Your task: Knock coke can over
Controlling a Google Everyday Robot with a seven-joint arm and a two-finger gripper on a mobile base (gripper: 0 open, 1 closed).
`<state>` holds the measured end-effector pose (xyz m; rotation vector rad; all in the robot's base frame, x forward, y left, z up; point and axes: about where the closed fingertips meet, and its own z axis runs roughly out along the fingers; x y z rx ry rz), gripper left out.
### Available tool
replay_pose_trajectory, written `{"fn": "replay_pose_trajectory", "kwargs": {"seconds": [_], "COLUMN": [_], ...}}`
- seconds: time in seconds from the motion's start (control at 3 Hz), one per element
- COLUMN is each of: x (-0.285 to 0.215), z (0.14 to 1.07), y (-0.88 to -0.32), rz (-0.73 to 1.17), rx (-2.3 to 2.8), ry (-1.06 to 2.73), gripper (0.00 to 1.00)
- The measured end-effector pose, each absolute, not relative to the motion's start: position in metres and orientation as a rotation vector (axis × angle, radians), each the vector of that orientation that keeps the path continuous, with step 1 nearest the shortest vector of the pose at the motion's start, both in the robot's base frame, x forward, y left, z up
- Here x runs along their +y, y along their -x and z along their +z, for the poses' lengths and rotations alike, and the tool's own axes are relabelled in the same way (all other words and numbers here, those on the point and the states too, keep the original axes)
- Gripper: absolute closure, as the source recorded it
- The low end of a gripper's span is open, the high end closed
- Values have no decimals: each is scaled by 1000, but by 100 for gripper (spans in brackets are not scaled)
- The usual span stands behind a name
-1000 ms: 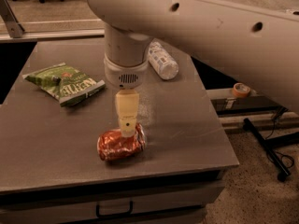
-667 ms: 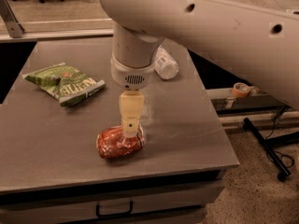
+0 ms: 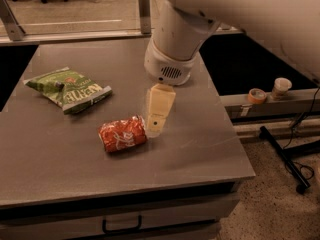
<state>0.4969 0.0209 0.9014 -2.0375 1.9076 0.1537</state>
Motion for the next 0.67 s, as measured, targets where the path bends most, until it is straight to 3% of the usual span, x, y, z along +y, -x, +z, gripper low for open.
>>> {"fn": "replay_pose_trajectory", "kwargs": {"seconds": [0.33, 0.67], "x": [-14, -8], "z": [942, 958], "y": [-508, -498], "rz": [280, 379], "rx": [1863, 1832], "ry": [1847, 1798], "gripper": [0, 0]}}
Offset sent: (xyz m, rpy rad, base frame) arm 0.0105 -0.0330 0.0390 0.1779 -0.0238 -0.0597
